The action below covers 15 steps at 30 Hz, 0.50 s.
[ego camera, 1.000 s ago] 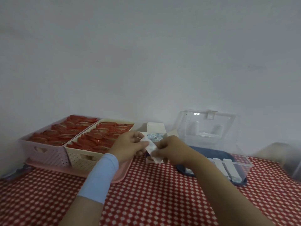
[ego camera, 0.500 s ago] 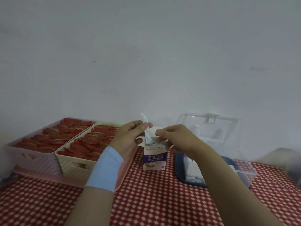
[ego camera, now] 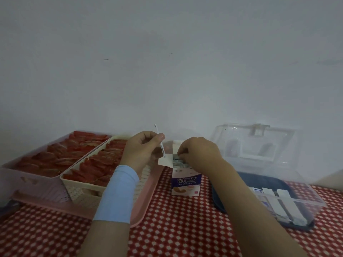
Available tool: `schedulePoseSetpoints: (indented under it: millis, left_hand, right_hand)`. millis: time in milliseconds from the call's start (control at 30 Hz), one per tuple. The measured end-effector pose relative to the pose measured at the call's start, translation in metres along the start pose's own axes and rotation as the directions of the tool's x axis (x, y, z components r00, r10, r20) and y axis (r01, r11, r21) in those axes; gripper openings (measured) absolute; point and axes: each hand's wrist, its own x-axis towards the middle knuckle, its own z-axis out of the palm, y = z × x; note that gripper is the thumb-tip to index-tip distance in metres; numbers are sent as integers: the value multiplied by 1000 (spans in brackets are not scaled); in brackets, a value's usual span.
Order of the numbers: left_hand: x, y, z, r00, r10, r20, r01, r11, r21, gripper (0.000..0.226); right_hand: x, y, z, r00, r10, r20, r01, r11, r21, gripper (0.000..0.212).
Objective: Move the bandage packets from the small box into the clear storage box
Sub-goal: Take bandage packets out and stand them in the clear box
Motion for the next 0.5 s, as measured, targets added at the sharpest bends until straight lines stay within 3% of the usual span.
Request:
schedulePoseSetpoints:
  millis: [100,267,500]
  left_hand:
    - [-1,1,3,1000,12,5,-12,998,60,14]
    - [-3,3,9,999,43,6,-44,991,128,19]
    - [-1,0,11,998,68,-3,-66,980,185,13]
  right_hand:
    - [7,-2,3,999,-33,28,35,996,-79,13]
    - [8,1,2,996,-69,51,74,993,-91,11]
    - [-6,17,2,990,28,-135,10,961,275,12]
